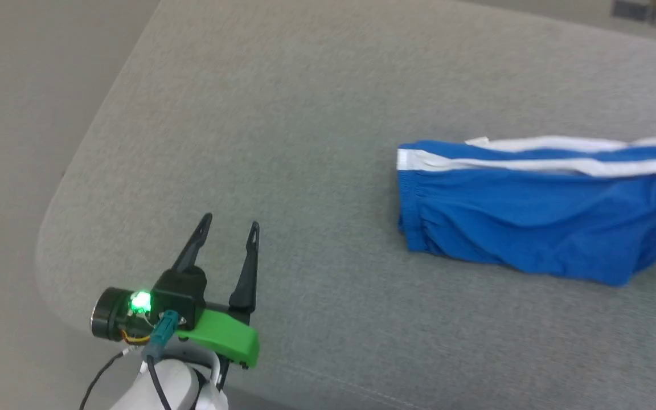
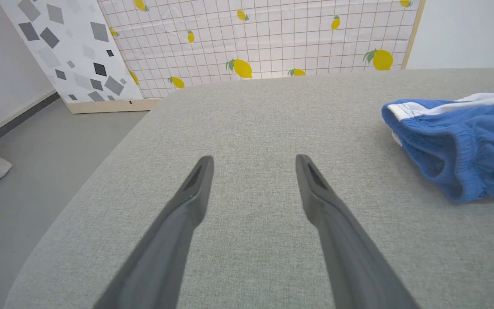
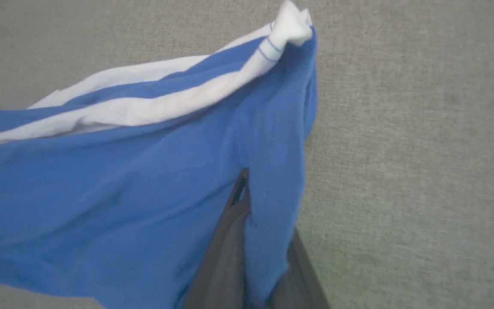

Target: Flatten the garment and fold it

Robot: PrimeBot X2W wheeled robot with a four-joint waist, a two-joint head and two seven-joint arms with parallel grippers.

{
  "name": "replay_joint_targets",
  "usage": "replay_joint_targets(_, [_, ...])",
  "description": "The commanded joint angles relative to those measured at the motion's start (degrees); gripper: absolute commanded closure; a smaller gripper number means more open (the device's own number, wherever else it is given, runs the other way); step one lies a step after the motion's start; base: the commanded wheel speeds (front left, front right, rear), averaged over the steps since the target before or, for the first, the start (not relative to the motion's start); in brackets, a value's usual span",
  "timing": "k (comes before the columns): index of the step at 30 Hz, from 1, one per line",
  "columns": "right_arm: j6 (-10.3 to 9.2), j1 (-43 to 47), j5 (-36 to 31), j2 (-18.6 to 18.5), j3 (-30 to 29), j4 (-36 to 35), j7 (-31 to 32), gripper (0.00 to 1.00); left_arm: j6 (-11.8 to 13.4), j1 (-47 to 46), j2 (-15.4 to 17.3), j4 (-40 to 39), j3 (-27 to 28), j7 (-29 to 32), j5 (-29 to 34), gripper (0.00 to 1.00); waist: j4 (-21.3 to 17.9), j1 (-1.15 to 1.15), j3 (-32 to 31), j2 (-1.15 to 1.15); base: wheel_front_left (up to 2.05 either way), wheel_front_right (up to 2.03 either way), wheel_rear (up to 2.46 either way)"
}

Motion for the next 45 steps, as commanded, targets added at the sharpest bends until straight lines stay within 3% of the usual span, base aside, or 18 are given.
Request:
replay_joint_targets(1, [-0.08, 2.4, 0.1, 0.6, -2.0, -1.4, 0.8, 1.0, -0.2, 0.9, 0.3, 0.1, -0.2, 0.1, -0.2, 0.0, -3.7, 0.0, -3.8, 0.0, 0.0, 0.0, 0.0])
replay_joint_targets(11, [-0.08, 15.2, -2.9, 8.9, -14.1, -11.4, 4.7, 1.0, 0.1, 2.6, 1.3, -1.2, -0.4, 0.8, -0.9, 0.0, -7.5, 0.0, -6.4, 0.0, 0.0, 0.0, 0.0])
replay_joint_targets(19, [-0.08, 16.8, -3.4, 12.8, -15.9, -11.5, -2.6, 1.0, -0.2, 2.5, 1.9, -2.3, -0.9, 1.4, -1.1, 0.0, -8.2, 0.0, -5.4, 0.0, 0.0, 0.0, 0.0])
replay_joint_targets(29, [-0.08, 12.8, 3.2, 11.6, -9.2, -14.0, -10.3, 1.0, 0.0, 2.2, 2.1, -2.0, -0.6, 1.8, -1.7, 0.0, -7.5, 0.0, -5.9, 0.0, 0.0, 0.0, 0.0])
replay_joint_targets(38, [-0.08, 10.8, 5.7, 13.7, 0.1, -21.1, -10.4, 1.0, 0.3, 1.9, 2.1, -1.6, -0.8, 2.1, -1.9, 0.0, -5.6, 0.0, -6.8, 0.0, 0.0, 0.0, 0.0])
replay_joint_targets(45, [-0.08, 8.3, 4.3, 15.5, 7.2, -21.0, -10.3, 1.0, 0.4, 1.8, 2.2, -1.6, -1.0, 2.1, -1.9, 0.0, -3.4, 0.0, -6.0, 0.0, 0.0, 0.0, 0.0])
